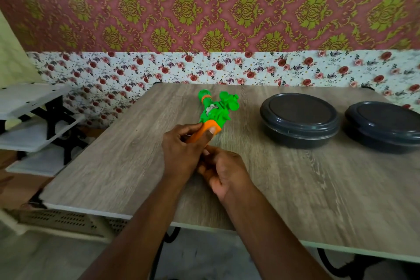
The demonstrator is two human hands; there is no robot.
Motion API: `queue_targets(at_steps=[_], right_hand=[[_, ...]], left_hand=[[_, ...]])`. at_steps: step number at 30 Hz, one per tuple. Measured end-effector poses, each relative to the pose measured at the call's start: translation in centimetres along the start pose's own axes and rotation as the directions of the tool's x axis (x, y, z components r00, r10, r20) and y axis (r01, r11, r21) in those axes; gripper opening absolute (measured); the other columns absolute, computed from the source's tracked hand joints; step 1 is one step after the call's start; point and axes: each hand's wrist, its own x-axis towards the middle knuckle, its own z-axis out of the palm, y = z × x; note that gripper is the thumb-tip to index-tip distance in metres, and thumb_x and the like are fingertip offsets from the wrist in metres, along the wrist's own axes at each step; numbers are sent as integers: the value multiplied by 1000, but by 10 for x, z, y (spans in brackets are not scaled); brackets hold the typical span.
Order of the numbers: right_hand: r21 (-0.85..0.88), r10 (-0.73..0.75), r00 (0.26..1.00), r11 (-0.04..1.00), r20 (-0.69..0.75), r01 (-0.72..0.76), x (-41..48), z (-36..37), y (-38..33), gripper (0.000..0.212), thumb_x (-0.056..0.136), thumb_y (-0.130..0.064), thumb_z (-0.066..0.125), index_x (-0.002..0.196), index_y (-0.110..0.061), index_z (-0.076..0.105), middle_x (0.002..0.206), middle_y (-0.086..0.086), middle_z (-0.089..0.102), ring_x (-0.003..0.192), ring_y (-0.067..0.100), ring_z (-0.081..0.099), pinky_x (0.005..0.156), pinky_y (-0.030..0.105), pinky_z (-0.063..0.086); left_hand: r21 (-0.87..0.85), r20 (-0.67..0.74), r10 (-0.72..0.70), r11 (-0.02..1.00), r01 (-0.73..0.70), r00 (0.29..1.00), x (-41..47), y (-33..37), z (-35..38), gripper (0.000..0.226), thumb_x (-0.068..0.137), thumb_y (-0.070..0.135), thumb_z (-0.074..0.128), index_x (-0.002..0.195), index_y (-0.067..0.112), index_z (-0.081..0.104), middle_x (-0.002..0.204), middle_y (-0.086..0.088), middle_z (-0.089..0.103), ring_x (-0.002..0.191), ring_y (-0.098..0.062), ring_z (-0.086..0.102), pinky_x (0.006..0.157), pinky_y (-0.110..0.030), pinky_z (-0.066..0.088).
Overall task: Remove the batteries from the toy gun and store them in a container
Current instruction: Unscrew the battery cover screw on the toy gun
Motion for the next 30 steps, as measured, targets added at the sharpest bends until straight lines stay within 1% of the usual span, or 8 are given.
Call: queue_targets(at_steps=[3,6,9,12,16,20,26,30], right_hand=[[-4,3,1000,1000,-20,-3,2,2,1,40,94,17,34,85,2,70,80,18,66,73,27,66,59,33,61],[1,0,1000,1000,-25,0,1,4,1,40,95,17,33,85,2,69,76,16,64,69,25,66,55,30,62],[-18,1,1000,1000,-15,-1,-2,3,-1,39,96,16,35,83,2,69,71,13,65,65,23,66,57,30,62],[-22,6,1000,1000,-7,-6,-3,2,-2,37,97,16,37,84,2,70,67,11,68,62,21,69,55,30,62],[-10,20,1000,1000,-18,-20,0,3,-1,37,97,16,37,86,2,69,69,11,69,60,21,70,55,30,62],[13,31,999,999,-24,-30,2,4,-1,38,95,16,34,84,1,67,68,12,68,62,21,68,53,29,61],[-4,33,995,999,-98,-34,3,8,-6,35,96,11,35,87,2,67,81,19,67,66,26,67,59,34,59],[2,37,993,999,-111,-37,1,5,-10,32,95,8,37,83,2,66,75,19,67,66,28,67,62,37,58]], left_hand=[[-3,2,-26,1000,26,1000,1,-2,-1,39,74,42,94,105,19,84,94,2,81,74,-18,78,71,-46,65],[-7,4,-31,999,31,1000,2,-3,-1,39,75,41,93,105,18,84,96,2,81,83,-16,78,76,-50,65],[-18,6,-36,999,36,999,2,-4,0,42,73,46,92,104,19,85,95,3,82,88,-17,78,80,-53,64],[-22,10,-44,999,44,999,2,-4,-1,44,72,49,92,105,19,84,95,3,82,89,-18,78,81,-53,64],[-27,25,-45,999,45,999,2,-2,-1,37,77,40,93,105,16,84,91,0,82,81,-22,78,75,-49,65],[-34,28,-44,998,45,999,3,-7,1,43,72,50,91,101,19,83,89,-3,81,77,-33,77,71,-54,64],[-1,51,-20,1000,20,999,5,-9,2,47,71,55,90,101,20,82,94,0,80,87,-24,77,78,-56,63],[28,38,-14,1000,13,999,1,-4,4,48,70,52,90,101,17,82,93,2,79,89,-16,76,81,-48,64]])
